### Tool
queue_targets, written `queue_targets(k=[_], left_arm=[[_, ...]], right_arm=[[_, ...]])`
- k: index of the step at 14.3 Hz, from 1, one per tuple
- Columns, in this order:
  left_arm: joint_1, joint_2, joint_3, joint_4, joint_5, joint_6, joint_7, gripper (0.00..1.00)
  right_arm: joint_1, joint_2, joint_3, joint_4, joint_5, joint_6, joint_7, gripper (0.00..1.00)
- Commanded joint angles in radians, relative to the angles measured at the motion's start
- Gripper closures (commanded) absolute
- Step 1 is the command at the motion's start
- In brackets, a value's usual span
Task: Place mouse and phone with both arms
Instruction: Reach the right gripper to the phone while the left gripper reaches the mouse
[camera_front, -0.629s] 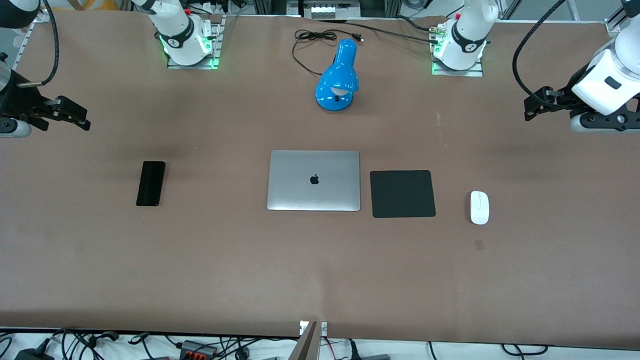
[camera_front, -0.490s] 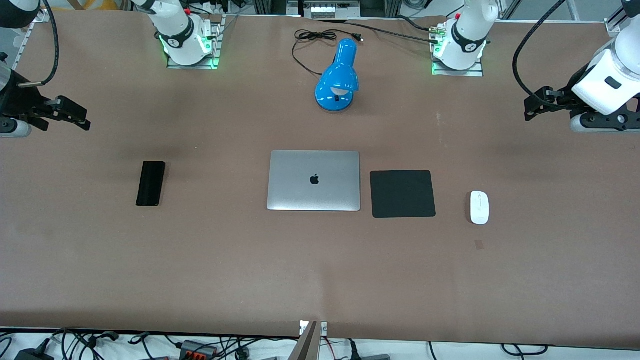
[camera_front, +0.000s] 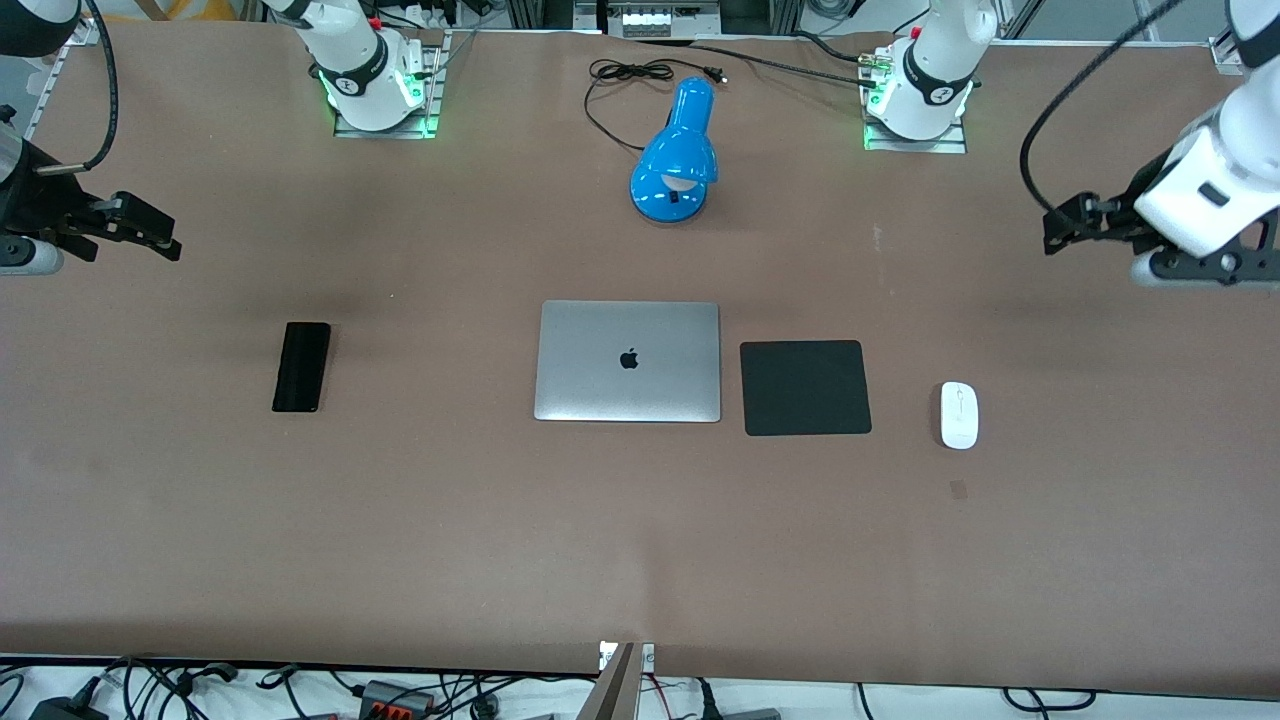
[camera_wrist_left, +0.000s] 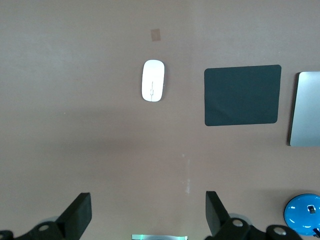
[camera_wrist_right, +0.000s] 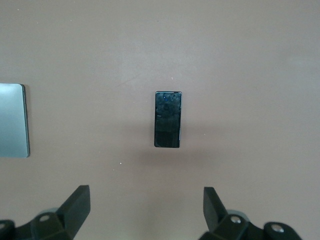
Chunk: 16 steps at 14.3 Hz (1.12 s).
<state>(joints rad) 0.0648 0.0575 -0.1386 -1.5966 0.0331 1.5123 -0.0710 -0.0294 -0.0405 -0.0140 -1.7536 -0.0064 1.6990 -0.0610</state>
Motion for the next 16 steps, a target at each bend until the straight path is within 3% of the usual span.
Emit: queue_targets(k=[1,5,9,12,16], left_arm=[[-0.005,0.161,0.008,0.086,-0.010,-0.012,0.014,0.00],[-0.017,0.324,0.008,0.093,-0.010,0.055,0.013,0.00],[-0.010,0.508,0.008,0.073,-0.009,0.262,0.016,0.00],[0.007,0.562,0.008,0.021,0.033,0.422,0.075,0.00],[0.056,0.622,0.008,-0.020,0.037,0.561,0.166,0.00]], right_arm=[[-0.012,0.034,0.012,0.006,-0.009,0.019,-0.003,0.00],[-0.020,0.111,0.012,-0.018,-0.011,0.066,0.000,0.00],[-0.020,0.201,0.009,-0.144,-0.012,0.272,0.000,0.00],[-0.038,0.281,0.006,-0.219,-0.012,0.418,0.000,0.00],[-0.076,0.445,0.008,-0.225,-0.009,0.542,0.009,0.00]])
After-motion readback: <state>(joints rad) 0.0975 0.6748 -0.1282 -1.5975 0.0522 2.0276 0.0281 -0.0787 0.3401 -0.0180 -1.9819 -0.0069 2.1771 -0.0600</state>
